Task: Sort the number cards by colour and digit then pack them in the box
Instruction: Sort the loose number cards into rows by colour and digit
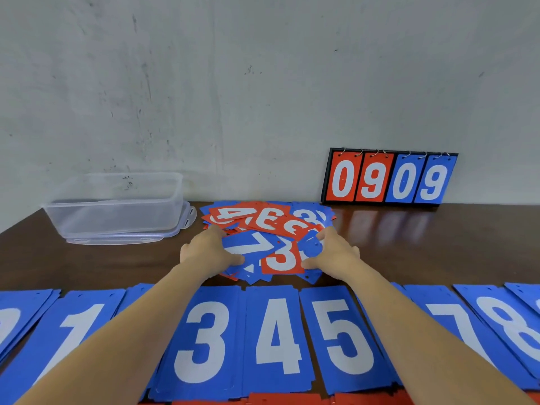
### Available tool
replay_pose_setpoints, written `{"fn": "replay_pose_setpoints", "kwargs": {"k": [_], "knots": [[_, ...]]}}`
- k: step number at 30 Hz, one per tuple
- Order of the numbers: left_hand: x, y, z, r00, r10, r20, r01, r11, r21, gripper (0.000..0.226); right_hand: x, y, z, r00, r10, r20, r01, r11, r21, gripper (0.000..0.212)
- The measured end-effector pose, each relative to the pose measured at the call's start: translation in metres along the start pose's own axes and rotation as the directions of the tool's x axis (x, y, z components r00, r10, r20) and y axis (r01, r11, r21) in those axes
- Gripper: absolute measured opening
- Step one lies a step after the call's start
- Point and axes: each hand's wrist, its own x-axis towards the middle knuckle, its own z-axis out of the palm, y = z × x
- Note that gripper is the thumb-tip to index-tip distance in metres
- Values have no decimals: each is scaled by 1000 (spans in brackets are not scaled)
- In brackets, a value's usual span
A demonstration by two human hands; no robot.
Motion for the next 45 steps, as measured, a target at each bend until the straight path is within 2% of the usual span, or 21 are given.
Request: {"fn": "replay_pose_setpoints", "kwargs": {"k": [2,4,7,11,15,18,20,21,23,25,26,29,31,33,37,42,45], "knots": [[0,0,-3,999,16,-51,-22,994,-110,57,1,0,-3,997,41,-64,-30,987,159,61],[1,-2,-8,995,18,-96,-33,987,-157,48,3,3,-10,982,99,-161,-58,968,245,52],[-1,-5,-17,992,-1,-128,-21,985,-171,39,5,7,-24,946,147,-290,-77,968,240,36],[-9,-11,-22,980,-43,-197,21,993,-113,25,-4,8,-42,913,121,-389,-16,964,264,9],[-19,-12,-25,963,-57,-262,23,991,-130,19,-17,11,-56,861,74,-502,68,964,258,11],[-26,-9,-33,946,-62,-318,-39,952,-302,18,-27,15,-70,830,63,-554,102,960,262,13],[-31,-9,-37,939,-103,-327,-67,881,-469,8,-33,17,-81,820,64,-569,157,930,332,17],[-34,-9,-38,941,-145,-307,-59,820,-570,6,-37,19,-87,821,68,-567,191,903,385,16],[-40,-12,-39,955,-211,-208,-16,664,-748,24,-46,23,-97,840,80,-536,236,837,494,14],[-48,-14,-39,968,-230,-98,46,547,-836,34,-53,29,-107,868,85,-489,253,772,583,14],[-52,-14,-38,971,-232,-64,68,520,-851,32,-57,33,-111,880,83,-468,254,750,610,12],[-71,-9,-36,971,-239,-24,99,487,-868,18,-70,42,-120,906,86,-415,245,692,679,3],[-86,-2,-34,974,-227,-5,100,447,-889,13,-78,45,-122,916,91,-390,247,639,729,14],[-102,6,-30,975,-223,-4,91,414,-906,15,-88,45,-121,933,82,-351,242,579,779,21],[-134,22,-21,970,-238,-42,68,436,-897,17,-110,34,-114,977,8,-215,184,486,854,10],[-161,37,-14,966,-258,30,132,391,-911,8,-132,12,-92,984,-173,-48,126,471,873,8],[-180,49,-14,958,-265,108,190,306,-933,10,-141,-5,-76,964,-267,-17,153,500,852,10]]}}
